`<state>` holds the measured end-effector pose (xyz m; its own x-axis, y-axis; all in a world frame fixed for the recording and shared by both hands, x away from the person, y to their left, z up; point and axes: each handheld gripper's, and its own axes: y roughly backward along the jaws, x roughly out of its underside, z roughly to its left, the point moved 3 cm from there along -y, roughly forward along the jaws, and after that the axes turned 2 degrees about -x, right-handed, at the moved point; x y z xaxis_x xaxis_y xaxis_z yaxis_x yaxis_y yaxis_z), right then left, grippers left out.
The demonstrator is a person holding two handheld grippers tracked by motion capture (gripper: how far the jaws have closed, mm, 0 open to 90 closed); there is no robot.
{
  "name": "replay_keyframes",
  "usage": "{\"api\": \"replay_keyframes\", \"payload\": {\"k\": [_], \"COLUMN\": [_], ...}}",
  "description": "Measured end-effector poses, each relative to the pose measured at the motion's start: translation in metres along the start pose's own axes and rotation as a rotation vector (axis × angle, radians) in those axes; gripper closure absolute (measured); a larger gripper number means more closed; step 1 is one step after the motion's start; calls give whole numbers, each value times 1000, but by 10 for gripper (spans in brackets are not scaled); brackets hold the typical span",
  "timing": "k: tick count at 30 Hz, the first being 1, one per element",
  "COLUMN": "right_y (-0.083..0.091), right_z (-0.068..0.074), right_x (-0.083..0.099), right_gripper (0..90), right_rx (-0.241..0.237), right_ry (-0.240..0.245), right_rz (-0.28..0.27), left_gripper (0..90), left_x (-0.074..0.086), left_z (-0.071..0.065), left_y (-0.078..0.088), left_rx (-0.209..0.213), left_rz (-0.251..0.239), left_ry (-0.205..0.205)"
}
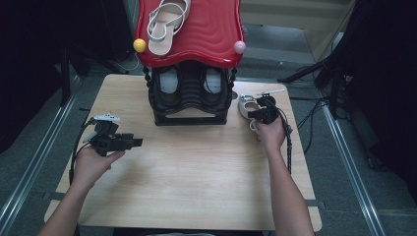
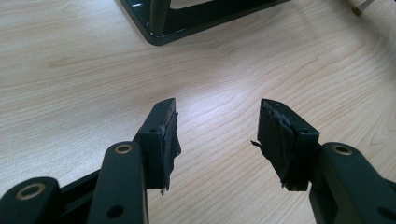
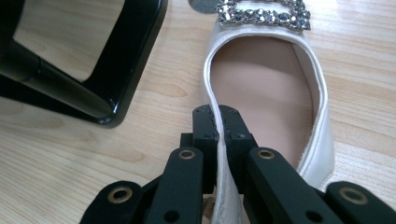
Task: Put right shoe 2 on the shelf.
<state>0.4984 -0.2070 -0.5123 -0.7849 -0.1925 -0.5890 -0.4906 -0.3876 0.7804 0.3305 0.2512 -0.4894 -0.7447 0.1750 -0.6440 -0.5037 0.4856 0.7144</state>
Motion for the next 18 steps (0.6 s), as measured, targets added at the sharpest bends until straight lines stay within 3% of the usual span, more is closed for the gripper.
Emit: {"api": "replay_keyframes", "payload": {"k": [13, 18], "right_y": [18, 24], "right_z": [-10, -12], "right_x": [-4, -8], "right_gripper": [884, 885], "right_rx": [-23, -31], "right_ry": [-44, -59], "right_rz": [-50, -42], "left_gripper": [478, 478], "left_x": [0, 0], "left_z": [-1, -1], "left_y": [-2, -3], "left_rx": [8, 10], "left_rz": [5, 6], "left_ry": [-3, 0]}}
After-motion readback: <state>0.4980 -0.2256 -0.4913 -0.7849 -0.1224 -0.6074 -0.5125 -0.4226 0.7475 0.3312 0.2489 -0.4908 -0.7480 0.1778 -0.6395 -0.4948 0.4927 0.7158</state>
